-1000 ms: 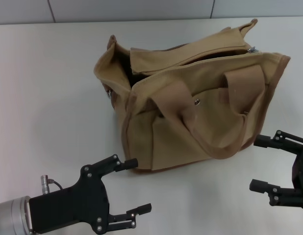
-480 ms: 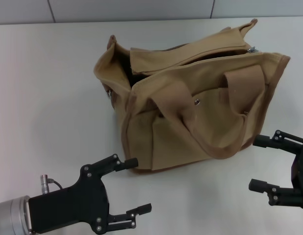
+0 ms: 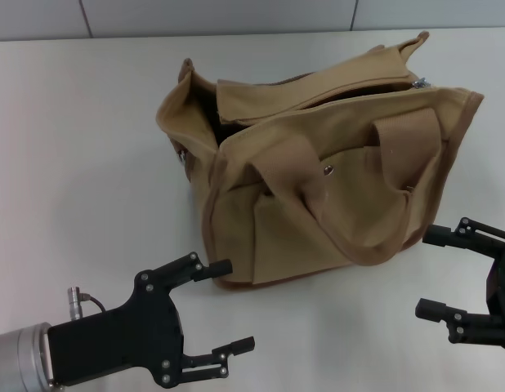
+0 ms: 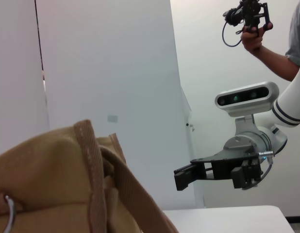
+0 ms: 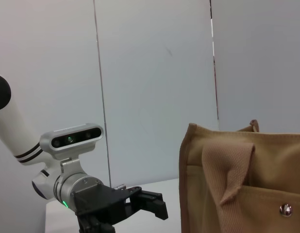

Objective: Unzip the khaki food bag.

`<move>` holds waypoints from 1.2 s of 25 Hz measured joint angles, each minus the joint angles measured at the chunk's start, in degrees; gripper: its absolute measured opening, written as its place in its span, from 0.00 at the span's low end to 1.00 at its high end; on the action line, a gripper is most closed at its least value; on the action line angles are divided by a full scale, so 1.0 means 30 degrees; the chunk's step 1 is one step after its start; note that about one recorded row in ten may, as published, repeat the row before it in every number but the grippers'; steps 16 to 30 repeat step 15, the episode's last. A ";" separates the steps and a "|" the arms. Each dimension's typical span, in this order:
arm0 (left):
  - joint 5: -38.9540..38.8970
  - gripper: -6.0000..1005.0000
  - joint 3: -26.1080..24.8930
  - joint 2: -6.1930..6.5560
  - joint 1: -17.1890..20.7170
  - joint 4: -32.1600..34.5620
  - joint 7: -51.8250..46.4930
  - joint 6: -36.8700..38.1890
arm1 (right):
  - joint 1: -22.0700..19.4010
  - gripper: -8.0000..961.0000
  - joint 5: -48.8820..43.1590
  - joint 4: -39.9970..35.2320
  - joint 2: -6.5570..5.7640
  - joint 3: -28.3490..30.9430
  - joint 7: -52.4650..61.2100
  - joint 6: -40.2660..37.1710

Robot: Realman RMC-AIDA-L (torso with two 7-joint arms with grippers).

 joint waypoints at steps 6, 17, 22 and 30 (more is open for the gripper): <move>-0.0007 0.82 -0.0037 -0.0008 -0.0029 0.0008 0.0003 0.0212 | 0.0056 0.88 0.0015 0.0031 0.0013 0.0000 0.0000 -0.0020; -0.0008 0.82 -0.0085 -0.0009 -0.0038 0.0009 0.0002 0.0246 | 0.0039 0.88 0.0015 0.0031 0.0015 -0.0001 0.0000 -0.0053; -0.0008 0.82 -0.0085 -0.0009 -0.0038 0.0009 0.0002 0.0246 | 0.0039 0.88 0.0015 0.0031 0.0015 -0.0001 0.0000 -0.0053; -0.0008 0.82 -0.0085 -0.0009 -0.0038 0.0009 0.0002 0.0246 | 0.0039 0.88 0.0015 0.0031 0.0015 -0.0001 0.0000 -0.0053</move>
